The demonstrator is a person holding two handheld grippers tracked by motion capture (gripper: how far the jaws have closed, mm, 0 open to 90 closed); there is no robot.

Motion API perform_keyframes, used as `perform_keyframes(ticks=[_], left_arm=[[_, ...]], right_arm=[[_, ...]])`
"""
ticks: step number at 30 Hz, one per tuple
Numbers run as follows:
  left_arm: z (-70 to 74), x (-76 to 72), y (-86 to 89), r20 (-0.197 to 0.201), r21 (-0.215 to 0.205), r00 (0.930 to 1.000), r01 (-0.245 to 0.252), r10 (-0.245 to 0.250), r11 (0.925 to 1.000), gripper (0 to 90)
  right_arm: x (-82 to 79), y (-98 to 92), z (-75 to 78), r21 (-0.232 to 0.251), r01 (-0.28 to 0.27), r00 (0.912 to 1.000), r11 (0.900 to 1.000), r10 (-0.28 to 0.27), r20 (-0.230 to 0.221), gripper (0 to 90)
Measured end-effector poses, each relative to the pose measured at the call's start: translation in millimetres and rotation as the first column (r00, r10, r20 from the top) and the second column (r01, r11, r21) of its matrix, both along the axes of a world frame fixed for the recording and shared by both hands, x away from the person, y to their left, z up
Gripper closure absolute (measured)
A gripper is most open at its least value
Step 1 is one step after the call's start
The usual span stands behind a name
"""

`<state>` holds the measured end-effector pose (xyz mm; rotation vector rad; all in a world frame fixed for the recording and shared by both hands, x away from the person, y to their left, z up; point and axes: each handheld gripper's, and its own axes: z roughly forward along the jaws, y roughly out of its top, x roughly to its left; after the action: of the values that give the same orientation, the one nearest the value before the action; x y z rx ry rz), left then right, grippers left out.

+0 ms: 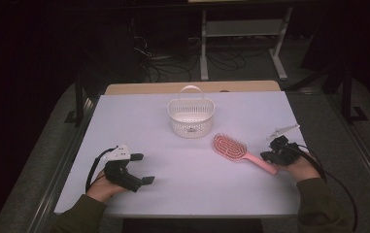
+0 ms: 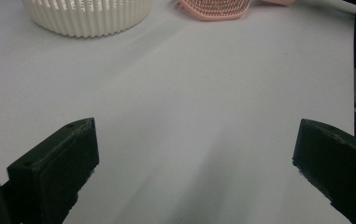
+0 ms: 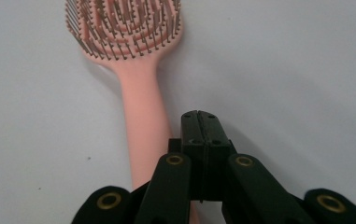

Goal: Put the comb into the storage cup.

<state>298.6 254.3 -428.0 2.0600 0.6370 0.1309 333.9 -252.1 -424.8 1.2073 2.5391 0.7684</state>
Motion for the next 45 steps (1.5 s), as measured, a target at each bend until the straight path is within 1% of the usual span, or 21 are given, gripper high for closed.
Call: perform_keyframes(ticks=[8,14,16,18,19,20,21,22,24,25,26,27,29,32,34,35,36,38,42,43,45], left_arm=[[0.1,-0.3,0.2,0.000,-0.001,1.0000,-0.001,0.001,1.0000,0.4],[0.3,-0.5,0.2,0.001,0.001,1.0000,0.004,-0.004,1.0000,0.4],[0.4,-0.6,0.4,0.002,0.002,1.0000,0.006,-0.006,1.0000,0.4],[0.3,-0.7,0.2,0.002,0.004,1.0000,0.007,-0.007,1.0000,0.4],[0.2,-0.7,0.0,0.002,0.004,1.0000,0.007,-0.007,1.0000,0.4],[0.1,-0.8,-0.1,0.002,0.003,1.0000,0.007,-0.007,1.0000,0.4],[0.1,-0.8,-0.1,0.001,0.003,1.0000,0.007,-0.007,1.0000,0.4],[0.2,-0.8,-0.1,0.001,0.004,1.0000,0.007,-0.007,1.0000,0.4],[0.3,-0.7,0.1,0.001,0.006,1.0000,0.009,-0.009,0.9999,0.4],[0.3,-0.7,0.2,0.001,0.006,1.0000,0.009,-0.009,0.9999,0.4],[0.3,-0.7,0.3,0.000,0.006,1.0000,0.008,-0.008,1.0000,0.4],[0.4,-0.7,0.5,0.000,0.006,1.0000,0.008,-0.008,1.0000,0.4],[0.6,-1.0,0.6,-0.001,0.005,1.0000,0.006,-0.006,1.0000,0.4],[0.8,-1.3,0.8,0.001,0.005,1.0000,0.008,-0.008,1.0000,0.4],[0.8,-1.3,0.8,0.001,0.005,1.0000,0.008,-0.008,1.0000,0.4],[0.8,-1.3,0.9,0.001,0.005,1.0000,0.008,-0.008,1.0000,0.4],[0.9,-1.4,0.9,0.001,0.005,1.0000,0.008,-0.008,1.0000,0.4],[1.0,-1.5,1.1,0.001,0.004,1.0000,0.007,-0.007,1.0000,0.4],[0.9,-1.5,1.2,0.002,0.004,0.9999,0.011,-0.011,0.9999,0.4],[0.8,-1.7,0.9,0.000,0.003,0.9999,0.013,-0.013,0.9999,0.4],[0.7,-1.9,0.6,-0.001,0.004,0.9999,0.015,-0.015,0.9999,0.4]], right_arm=[[-9.9,7.4,-1.8,0.005,-0.026,0.9996,1.000,0.026,-0.010,89.4],[-12.9,10.5,-3.0,0.005,-0.037,0.9992,0.999,0.037,-0.014,89.3],[-14.0,10.1,0.2,0.029,-0.025,0.9997,0.999,0.025,-0.003,87.4],[-15.5,9.8,5.5,0.073,-0.015,0.9996,0.997,0.013,0.024,78.3],[-17.0,10.1,8.2,0.101,-0.017,0.9994,0.995,0.014,0.032,76.4],[-19.2,11.4,11.1,0.128,-0.023,0.9990,0.992,0.018,0.040,70.1],[-20.7,12.7,12.4,0.143,-0.024,0.9986,0.989,0.017,0.050,65.4],[-23.2,14.3,13.8,0.163,-0.026,0.9980,0.986,0.016,0.062,63.1],[-28.1,17.3,15.1,0.209,-0.035,0.9975,0.977,0.021,0.068,57.1],[-31.0,19.1,15.2,0.234,-0.040,0.9966,0.971,0.022,0.080,52.8],[-32.7,20.7,15.0,0.249,-0.041,0.9965,0.968,0.021,0.081,49.0],[-35.0,23.1,14.8,0.255,-0.048,0.9956,0.966,0.026,0.090,45.7],[-39.3,28.4,14.1,0.252,-0.061,0.9927,0.966,0.033,0.116,38.3],[-43.8,35.6,10.6,0.260,-0.073,0.9914,0.963,0.042,0.124,29.9],[-45.9,41.0,6.7,0.278,-0.076,0.9911,0.957,0.042,0.126,23.1],[-46.6,42.9,5.7,0.280,-0.083,0.9907,0.956,0.049,0.127,20.4],[-47.8,45.9,4.5,0.275,-0.091,0.9891,0.957,0.055,0.137,15.5],[-49.5,49.7,3.9,0.277,-0.093,0.9870,0.956,0.052,0.152,12.8],[-51.5,54.4,2.2,0.294,-0.108,0.9857,0.950,0.064,0.156,0.2],[-51.5,55.6,1.5,0.296,-0.111,0.9863,0.949,0.069,0.150,0.0],[-51.7,58.4,-0.3,0.282,-0.118,0.9861,0.952,0.079,0.146,0.0]])
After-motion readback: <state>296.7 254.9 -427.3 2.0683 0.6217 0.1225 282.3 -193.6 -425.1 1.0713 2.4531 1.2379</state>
